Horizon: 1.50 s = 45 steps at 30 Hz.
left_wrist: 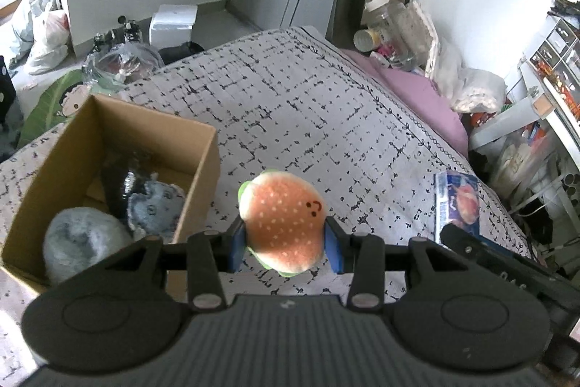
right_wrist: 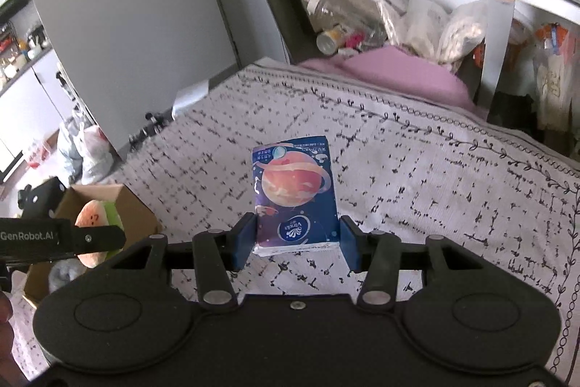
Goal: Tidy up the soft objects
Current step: 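Carry the burger plush over the box with the left gripper while the right gripper carries the tissue pack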
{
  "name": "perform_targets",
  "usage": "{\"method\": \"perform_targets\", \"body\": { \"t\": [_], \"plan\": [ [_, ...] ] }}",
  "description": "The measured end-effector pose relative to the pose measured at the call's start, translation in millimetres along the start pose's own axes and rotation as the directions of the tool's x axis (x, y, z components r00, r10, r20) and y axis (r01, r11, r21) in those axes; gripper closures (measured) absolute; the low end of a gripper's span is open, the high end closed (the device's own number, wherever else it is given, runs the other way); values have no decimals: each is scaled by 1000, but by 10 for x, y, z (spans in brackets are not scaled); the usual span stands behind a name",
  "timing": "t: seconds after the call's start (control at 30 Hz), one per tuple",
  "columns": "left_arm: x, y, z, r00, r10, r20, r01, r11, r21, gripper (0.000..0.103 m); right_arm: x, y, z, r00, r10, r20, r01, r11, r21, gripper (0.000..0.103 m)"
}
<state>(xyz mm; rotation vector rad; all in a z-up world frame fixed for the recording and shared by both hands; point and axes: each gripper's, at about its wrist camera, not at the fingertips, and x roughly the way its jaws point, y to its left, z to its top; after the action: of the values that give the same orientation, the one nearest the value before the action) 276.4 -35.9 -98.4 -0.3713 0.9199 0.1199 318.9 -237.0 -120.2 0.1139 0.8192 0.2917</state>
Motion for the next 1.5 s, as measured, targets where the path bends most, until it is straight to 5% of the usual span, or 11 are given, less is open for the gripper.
{"method": "perform_targets", "body": {
  "t": [0.4,0.9,1.5],
  "plan": [
    [-345,204,20,999,21,49,-21,1000,-11,60,-380,132,56,994,43,98,-42,999,-11,55],
    [-759,640,220,991,47,122,-47,999,-5,60,-503,617,61,982,140,124,-127,986,-108,55],
    [-575,1273,408,992,67,103,-62,997,-56,60,-318,1158,-4,967,242,81,-229,963,-139,55]
  ]
}}
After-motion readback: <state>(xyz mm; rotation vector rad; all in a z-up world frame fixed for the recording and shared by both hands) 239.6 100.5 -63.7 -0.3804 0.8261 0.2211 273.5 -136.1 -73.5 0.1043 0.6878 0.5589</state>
